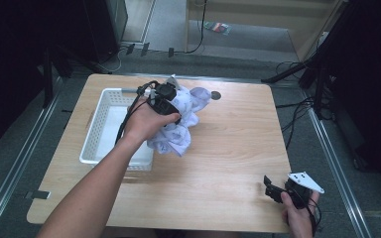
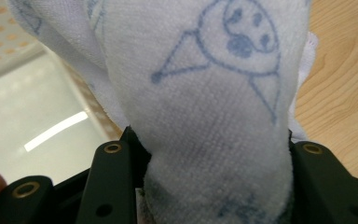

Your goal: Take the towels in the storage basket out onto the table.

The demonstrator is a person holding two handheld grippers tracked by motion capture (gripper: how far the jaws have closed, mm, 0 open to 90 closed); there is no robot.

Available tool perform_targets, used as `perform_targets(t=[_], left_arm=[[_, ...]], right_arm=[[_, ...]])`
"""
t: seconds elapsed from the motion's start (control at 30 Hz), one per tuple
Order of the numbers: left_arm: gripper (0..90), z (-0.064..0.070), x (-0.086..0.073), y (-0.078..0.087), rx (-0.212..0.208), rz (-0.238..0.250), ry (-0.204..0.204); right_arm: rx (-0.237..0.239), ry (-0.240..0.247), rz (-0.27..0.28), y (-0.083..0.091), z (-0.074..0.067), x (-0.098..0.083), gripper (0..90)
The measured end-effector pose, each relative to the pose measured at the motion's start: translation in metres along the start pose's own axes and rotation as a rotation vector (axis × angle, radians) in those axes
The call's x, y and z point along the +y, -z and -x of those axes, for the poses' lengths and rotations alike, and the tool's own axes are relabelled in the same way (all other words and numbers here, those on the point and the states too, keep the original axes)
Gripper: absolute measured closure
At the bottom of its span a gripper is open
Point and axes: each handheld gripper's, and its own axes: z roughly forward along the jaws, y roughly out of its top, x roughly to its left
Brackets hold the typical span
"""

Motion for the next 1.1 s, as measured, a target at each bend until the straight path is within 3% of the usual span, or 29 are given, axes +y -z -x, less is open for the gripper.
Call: perform_targets(t=[0.67,0.9,1.1], left_arm=[[52.1,0.025,0.003,-0.055,-0.036,-0.044,-0.013],[50.8,0.027,-0.003,-0.076,-0.05,-0.063,0.007],[45.4,0.032,-0.011,-0.095,-0.072,-0.094,-0.015]], right_arm=[[0.009,-0.004,0.014,0.0,0.0,0.0,8.4],[0.016,0.003,0.014,0.0,0.0,0.0,8.4],[0.019,0.0,0.011,0.0,0.0,0.0,8.4]])
